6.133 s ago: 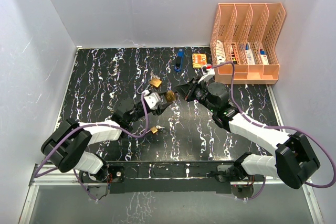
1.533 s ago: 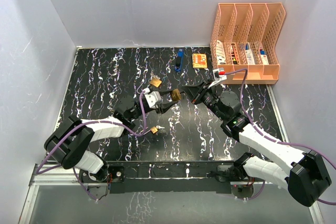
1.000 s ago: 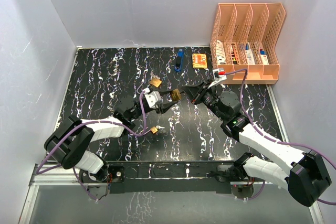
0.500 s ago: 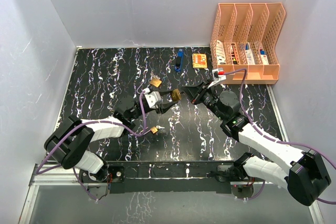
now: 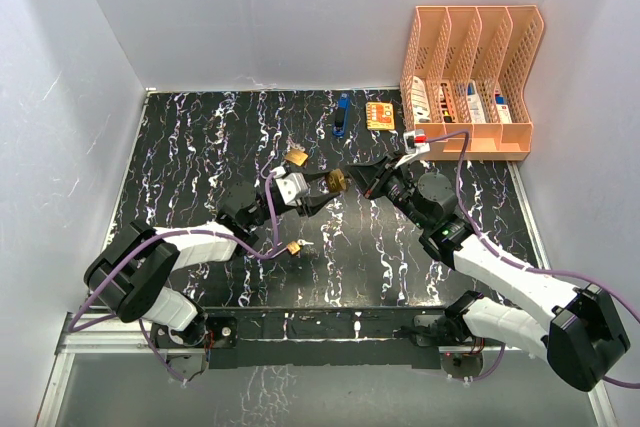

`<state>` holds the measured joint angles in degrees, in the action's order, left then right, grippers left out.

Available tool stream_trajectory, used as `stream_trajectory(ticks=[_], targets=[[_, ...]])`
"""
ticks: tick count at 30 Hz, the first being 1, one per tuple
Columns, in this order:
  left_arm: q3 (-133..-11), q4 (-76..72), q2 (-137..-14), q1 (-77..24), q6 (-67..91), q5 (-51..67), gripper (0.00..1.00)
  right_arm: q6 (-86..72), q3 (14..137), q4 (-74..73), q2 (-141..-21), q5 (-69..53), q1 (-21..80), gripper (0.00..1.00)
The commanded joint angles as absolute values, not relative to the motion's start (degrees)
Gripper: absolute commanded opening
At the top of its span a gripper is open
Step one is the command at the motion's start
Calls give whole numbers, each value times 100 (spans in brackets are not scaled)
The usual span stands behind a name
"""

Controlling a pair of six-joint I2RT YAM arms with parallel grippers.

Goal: Unlock with the key

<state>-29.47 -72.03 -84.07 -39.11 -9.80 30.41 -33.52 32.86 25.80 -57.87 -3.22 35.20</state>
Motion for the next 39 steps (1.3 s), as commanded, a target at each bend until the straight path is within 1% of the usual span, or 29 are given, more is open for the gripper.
stream_trajectory(ticks=[1, 13, 17, 22, 33, 39], targets=[[-3329, -7789, -8183, -3929, -829, 2986, 0, -3390, 3348, 2927, -5837, -345, 3536, 0], [-3792, -7130, -8192, -4052, -911, 2643, 0, -3547, 3473, 2938, -6165, -452, 3540, 0], [-3799, -7127, -8138, -4082, -959, 2449, 0, -3646, 3575, 2686, -6259, -341, 3542, 0], [-3912, -6610, -8009, -4134, -1073, 1969, 0, -3670, 3645, 2583, -6276, -327, 3540, 0], [-4026, -6173, -7967, -4242, -1153, 1111, 0, -3792, 3840, 2273, -6398, -166, 3541, 0], [-4110, -5918, -7879, -4245, -988, 1413, 0, -3522, 3806, 2364, -6461, -314, 3541, 0]])
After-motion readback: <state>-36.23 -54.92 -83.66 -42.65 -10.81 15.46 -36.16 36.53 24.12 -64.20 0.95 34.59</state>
